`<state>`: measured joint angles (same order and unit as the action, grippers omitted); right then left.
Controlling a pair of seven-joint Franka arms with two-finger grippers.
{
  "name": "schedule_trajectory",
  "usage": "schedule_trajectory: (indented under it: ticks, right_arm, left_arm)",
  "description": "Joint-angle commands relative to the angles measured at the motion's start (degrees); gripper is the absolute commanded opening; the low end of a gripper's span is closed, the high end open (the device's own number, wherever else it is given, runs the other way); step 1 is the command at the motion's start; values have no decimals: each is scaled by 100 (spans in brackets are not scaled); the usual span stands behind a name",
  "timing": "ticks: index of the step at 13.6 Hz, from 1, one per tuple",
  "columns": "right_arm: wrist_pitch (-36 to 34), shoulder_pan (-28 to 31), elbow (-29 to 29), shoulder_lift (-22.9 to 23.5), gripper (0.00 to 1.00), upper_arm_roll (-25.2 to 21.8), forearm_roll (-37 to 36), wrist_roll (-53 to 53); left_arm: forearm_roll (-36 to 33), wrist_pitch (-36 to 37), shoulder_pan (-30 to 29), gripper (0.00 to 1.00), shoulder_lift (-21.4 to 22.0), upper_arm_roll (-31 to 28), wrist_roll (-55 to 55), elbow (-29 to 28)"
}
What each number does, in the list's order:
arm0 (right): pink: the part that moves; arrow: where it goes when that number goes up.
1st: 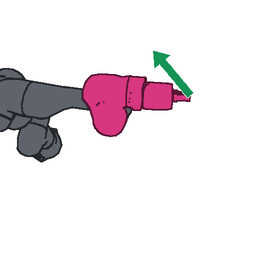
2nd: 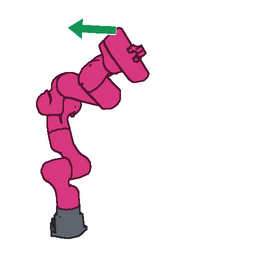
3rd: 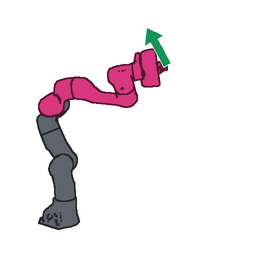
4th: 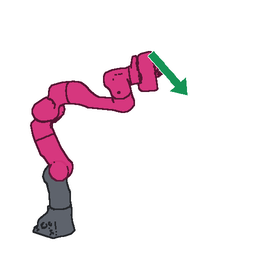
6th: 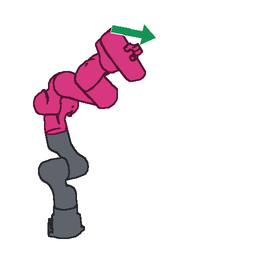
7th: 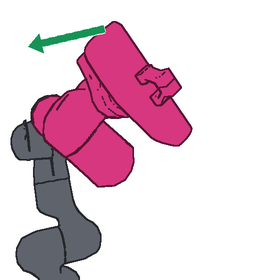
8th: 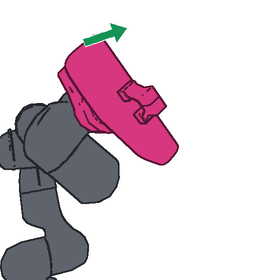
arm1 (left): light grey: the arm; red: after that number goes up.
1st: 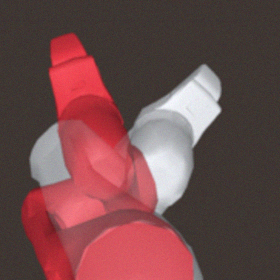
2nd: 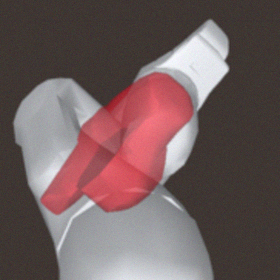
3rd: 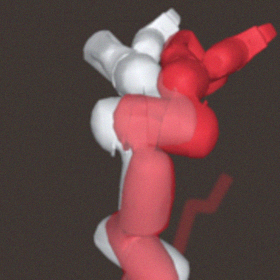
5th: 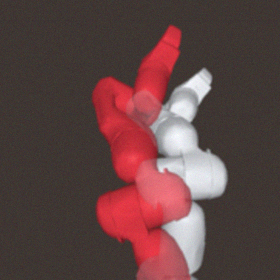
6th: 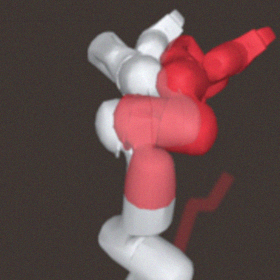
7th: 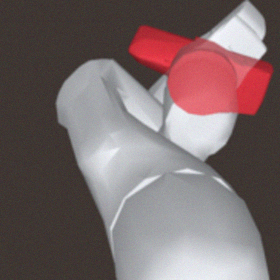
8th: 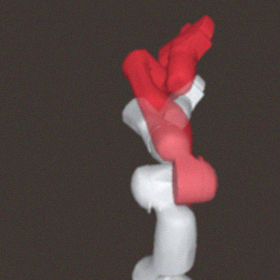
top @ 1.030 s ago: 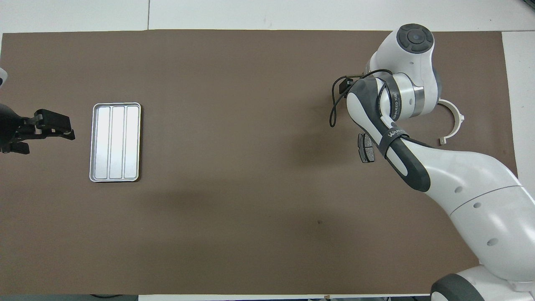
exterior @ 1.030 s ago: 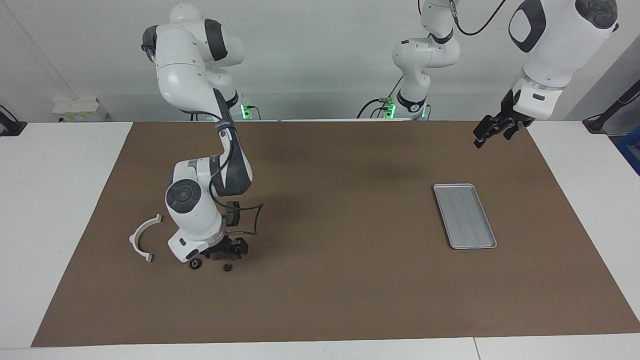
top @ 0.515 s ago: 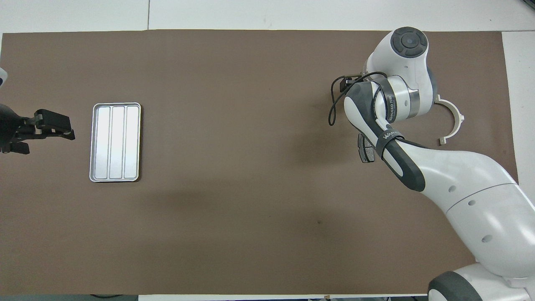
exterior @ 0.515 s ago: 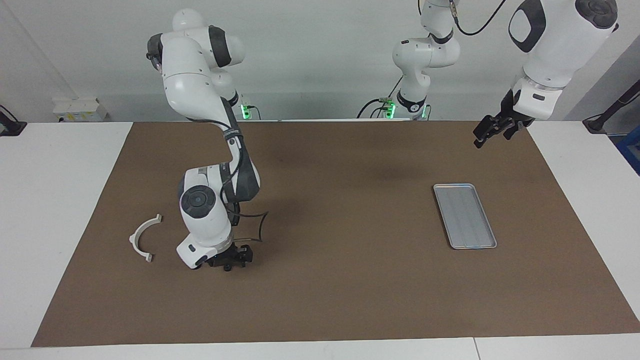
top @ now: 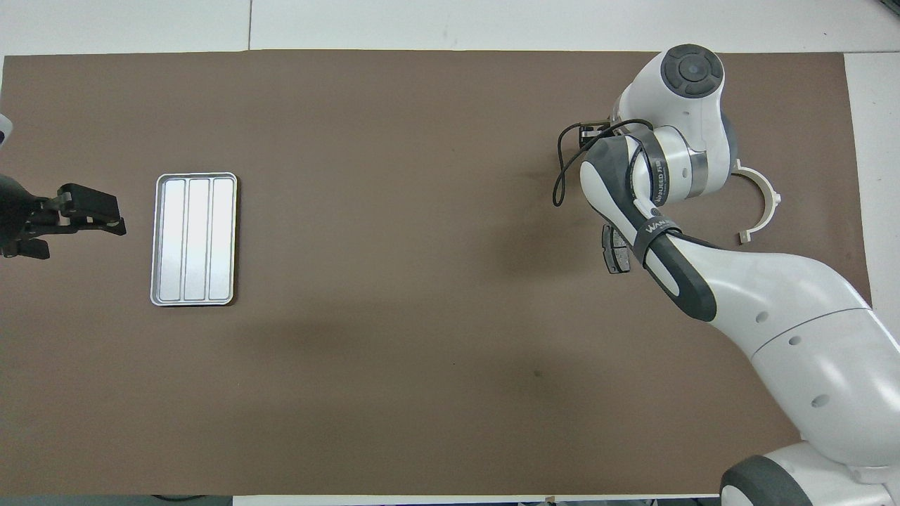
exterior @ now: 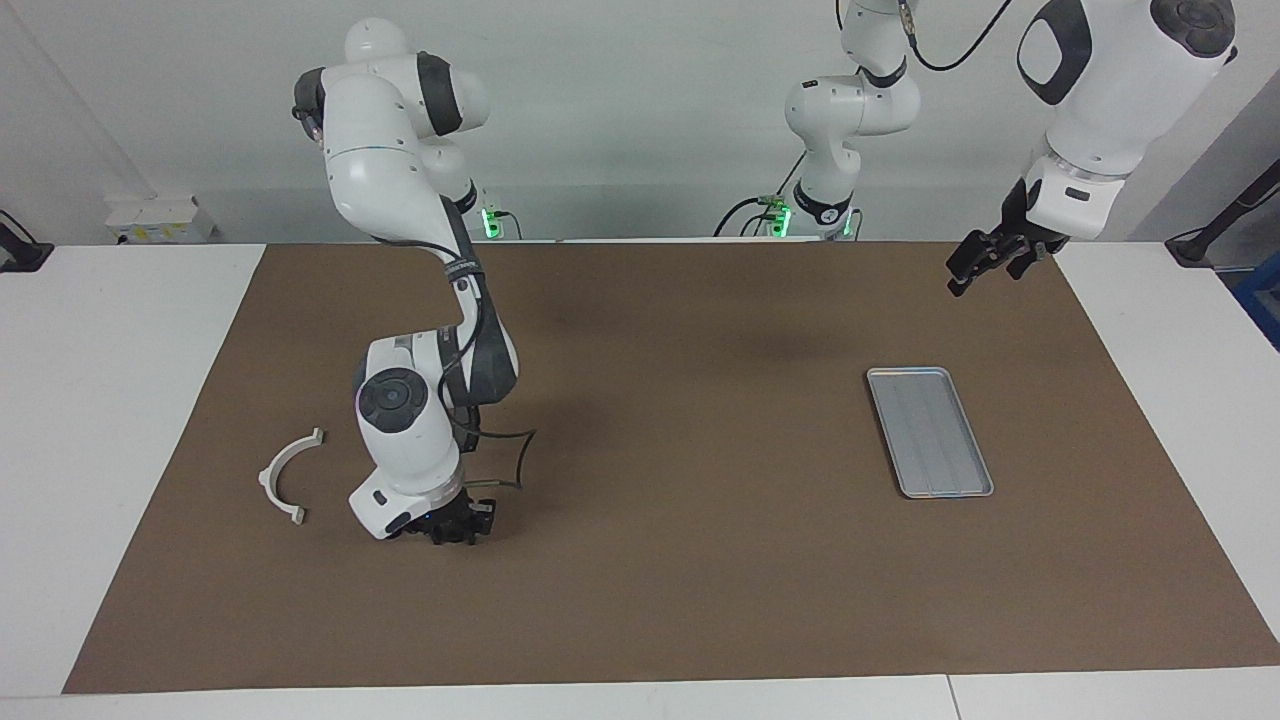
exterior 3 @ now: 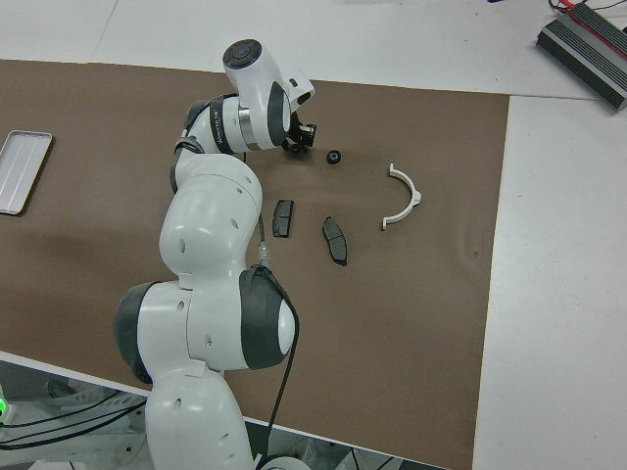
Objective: Pick bearing gear from pile to tray
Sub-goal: 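Reach the right gripper to the small black nut and grasp it, then carry the nut with the right gripper to mid-table and release it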
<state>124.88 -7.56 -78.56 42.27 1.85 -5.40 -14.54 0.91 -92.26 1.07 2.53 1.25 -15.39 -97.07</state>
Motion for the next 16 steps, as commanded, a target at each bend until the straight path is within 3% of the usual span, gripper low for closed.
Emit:
schedule_trajectory:
  ticks: [1,2,7,12,16]
  right_arm:
    - [89,70,16,88,6,34,-23,-154]
    - [89,71,7,80,0,34,-23,-154]
    - [-365,53,103,-43,0,34,-75,-146]
    - [-2351,-385,315,-1324,0,140,319,-207]
    - [-3092,-1122,359,-2055,0,149,460,-1294]
  left_arm:
    - [-38,85,-1,100,116,7,62,-58]
    - [-38,85,-1,100,116,7,62,-58]
    - [-38,85,-1,100,124,7,62,-58]
    - [-38,85,-1,100,116,7,62,-58]
    - [-38,85,-1,100,116,7,62,-58]
